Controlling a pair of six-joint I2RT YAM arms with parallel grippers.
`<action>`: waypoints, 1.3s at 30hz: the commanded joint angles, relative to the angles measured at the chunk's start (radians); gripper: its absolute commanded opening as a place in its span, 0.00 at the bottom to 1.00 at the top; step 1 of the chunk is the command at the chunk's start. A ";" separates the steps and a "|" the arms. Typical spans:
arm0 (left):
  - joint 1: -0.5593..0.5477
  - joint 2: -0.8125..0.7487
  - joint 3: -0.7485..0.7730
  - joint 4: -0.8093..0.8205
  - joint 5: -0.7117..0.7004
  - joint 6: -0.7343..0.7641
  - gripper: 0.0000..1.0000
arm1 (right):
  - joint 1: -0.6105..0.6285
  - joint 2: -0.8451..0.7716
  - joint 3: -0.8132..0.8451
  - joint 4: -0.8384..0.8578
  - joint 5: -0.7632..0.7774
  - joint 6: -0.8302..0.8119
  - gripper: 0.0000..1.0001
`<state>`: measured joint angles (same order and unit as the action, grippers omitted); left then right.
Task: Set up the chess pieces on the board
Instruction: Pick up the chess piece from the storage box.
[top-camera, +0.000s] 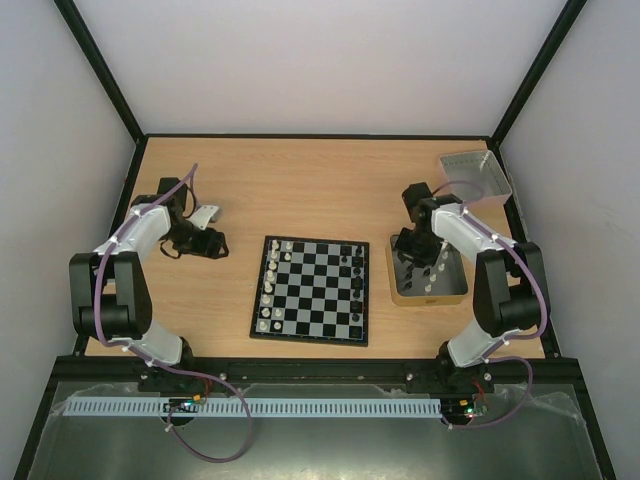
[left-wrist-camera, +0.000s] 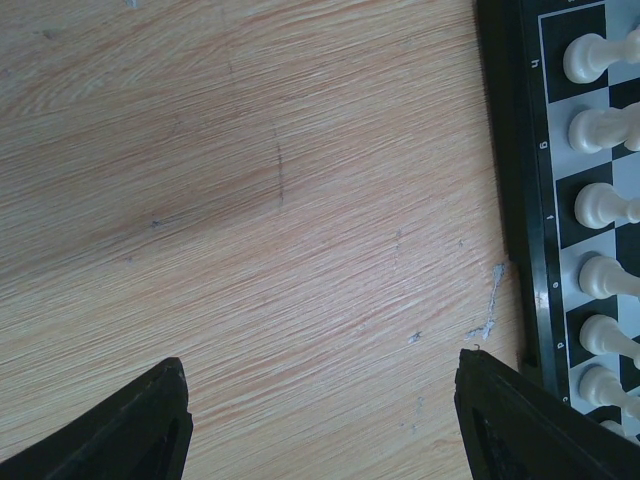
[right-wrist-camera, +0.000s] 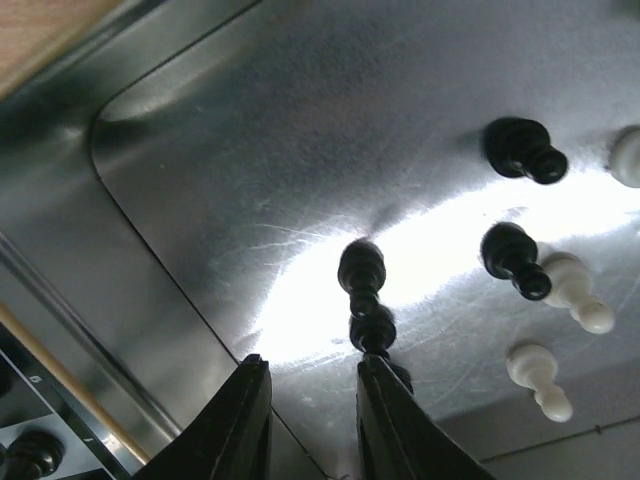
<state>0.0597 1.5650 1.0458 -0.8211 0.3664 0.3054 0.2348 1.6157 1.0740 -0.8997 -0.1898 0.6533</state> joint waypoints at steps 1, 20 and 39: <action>-0.004 -0.006 -0.004 -0.014 0.005 -0.008 0.72 | -0.012 0.010 -0.014 0.038 -0.009 -0.013 0.23; -0.006 0.012 -0.012 -0.004 0.008 -0.009 0.72 | -0.030 0.037 -0.059 0.069 0.008 -0.047 0.23; -0.008 0.013 -0.010 -0.007 -0.002 -0.005 0.72 | -0.029 -0.024 -0.009 0.009 0.056 -0.051 0.02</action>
<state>0.0589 1.5673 1.0458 -0.8207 0.3656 0.3050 0.1940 1.6623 1.0153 -0.8211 -0.1837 0.6056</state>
